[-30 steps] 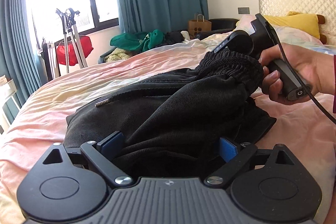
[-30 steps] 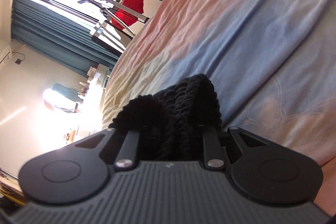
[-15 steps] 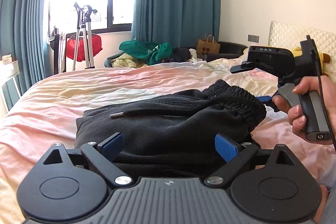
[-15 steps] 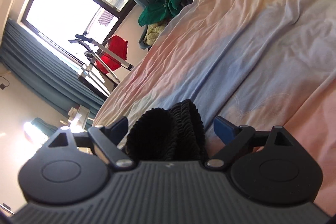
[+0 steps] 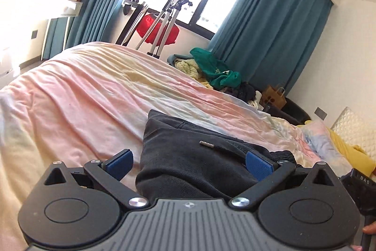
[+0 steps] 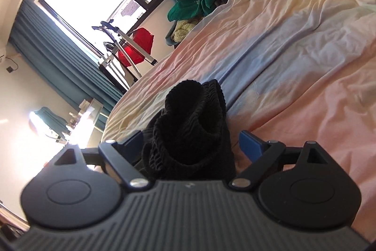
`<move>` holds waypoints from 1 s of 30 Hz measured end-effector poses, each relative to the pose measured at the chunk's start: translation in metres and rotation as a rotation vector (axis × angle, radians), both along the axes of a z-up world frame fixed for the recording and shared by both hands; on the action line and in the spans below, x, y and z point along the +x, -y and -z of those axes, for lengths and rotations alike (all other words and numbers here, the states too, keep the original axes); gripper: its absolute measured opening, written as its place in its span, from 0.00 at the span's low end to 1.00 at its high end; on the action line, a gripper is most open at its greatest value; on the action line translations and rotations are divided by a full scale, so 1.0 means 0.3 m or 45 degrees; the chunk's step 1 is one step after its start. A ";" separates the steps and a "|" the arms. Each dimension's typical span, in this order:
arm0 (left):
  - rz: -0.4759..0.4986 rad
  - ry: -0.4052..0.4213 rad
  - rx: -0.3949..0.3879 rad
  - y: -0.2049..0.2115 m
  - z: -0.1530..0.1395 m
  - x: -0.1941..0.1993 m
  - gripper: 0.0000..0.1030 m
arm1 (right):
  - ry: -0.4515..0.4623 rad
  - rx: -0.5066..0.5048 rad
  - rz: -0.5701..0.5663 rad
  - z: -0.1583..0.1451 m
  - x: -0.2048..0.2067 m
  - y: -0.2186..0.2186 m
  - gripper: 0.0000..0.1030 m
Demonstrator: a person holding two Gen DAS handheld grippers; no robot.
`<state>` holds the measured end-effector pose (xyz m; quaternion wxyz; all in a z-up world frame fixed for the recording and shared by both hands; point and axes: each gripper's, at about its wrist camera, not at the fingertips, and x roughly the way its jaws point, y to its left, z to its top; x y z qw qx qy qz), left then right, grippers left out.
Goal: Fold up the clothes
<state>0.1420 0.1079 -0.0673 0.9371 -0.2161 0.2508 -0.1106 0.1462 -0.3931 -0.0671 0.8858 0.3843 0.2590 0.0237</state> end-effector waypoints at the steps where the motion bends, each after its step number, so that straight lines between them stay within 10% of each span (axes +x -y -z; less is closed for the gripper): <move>1: -0.020 -0.034 -0.037 -0.020 0.013 0.011 1.00 | -0.037 0.014 -0.027 0.022 0.013 -0.013 0.88; 8: -0.056 -0.193 -0.178 -0.076 0.097 0.094 1.00 | -0.197 0.018 -0.148 0.130 0.083 -0.087 0.88; 14: -0.017 -0.266 -0.186 -0.049 0.155 0.114 1.00 | -0.225 0.274 -0.144 0.227 0.125 -0.063 1.00; 23: 0.020 -0.283 -0.334 -0.051 0.215 0.094 0.99 | -0.044 0.235 -0.210 0.180 0.141 -0.124 1.00; 30: 0.010 -0.307 -0.329 -0.035 0.239 0.092 0.99 | -0.152 0.236 -0.244 0.247 0.203 -0.142 1.00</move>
